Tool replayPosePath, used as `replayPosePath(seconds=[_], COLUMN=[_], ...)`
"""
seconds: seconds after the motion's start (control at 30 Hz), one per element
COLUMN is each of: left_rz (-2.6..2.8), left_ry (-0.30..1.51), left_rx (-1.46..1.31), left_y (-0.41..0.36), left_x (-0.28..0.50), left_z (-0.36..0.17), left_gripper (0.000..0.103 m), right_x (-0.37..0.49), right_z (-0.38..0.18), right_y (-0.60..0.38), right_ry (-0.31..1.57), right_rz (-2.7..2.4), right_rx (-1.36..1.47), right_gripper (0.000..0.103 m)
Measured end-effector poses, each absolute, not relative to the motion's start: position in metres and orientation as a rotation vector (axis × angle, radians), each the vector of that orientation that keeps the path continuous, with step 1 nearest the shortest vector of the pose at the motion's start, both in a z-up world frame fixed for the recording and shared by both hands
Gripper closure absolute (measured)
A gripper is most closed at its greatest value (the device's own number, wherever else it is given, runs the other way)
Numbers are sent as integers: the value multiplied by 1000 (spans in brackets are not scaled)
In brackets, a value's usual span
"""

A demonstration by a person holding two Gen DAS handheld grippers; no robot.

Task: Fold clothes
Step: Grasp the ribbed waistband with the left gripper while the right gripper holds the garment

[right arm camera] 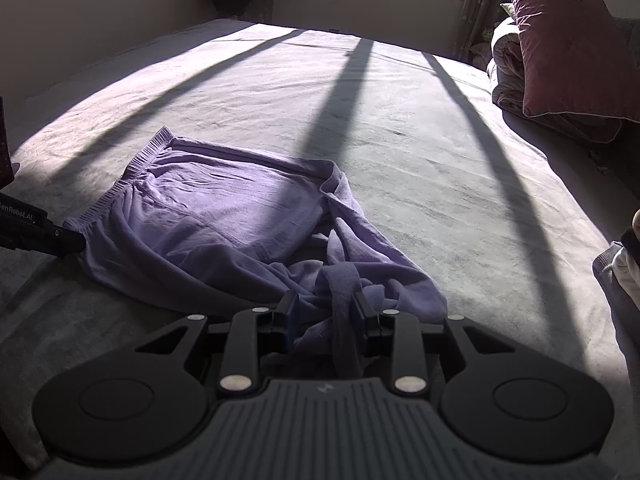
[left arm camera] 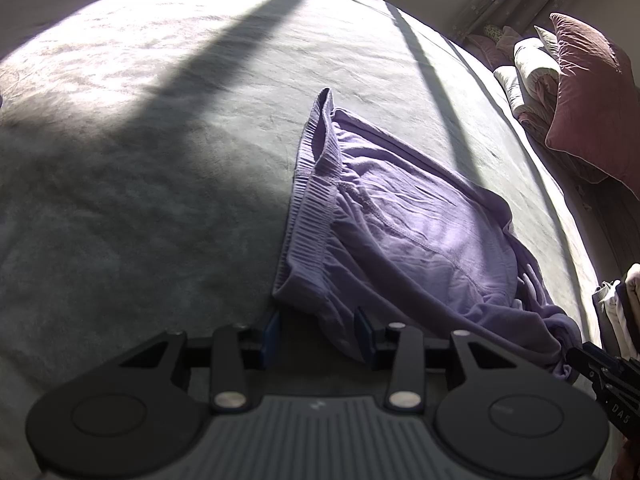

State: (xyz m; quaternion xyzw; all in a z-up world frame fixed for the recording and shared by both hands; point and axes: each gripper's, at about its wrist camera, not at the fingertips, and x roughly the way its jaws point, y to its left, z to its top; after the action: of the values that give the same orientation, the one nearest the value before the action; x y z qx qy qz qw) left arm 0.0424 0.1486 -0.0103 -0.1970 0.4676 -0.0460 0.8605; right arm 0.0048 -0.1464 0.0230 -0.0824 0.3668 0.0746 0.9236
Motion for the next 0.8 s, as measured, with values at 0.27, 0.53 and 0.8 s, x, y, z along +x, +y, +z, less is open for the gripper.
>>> replayPosePath(seconds=[0.27, 0.53, 0.8], left_rz=[-111, -77, -8], left_ry=[964, 889, 741], left_rx=[-415, -372, -296], left_y=[147, 146, 151], left_x=[41, 35, 20], left_z=[-8, 4, 36], left_gripper=[76, 103, 103], right_x=[4, 4, -1], right_z=[23, 24, 35], right_y=[-145, -146, -148], right_ry=[739, 728, 681], right_rz=[144, 134, 129], right_rx=[-195, -201, -194], right_gripper=[86, 100, 103])
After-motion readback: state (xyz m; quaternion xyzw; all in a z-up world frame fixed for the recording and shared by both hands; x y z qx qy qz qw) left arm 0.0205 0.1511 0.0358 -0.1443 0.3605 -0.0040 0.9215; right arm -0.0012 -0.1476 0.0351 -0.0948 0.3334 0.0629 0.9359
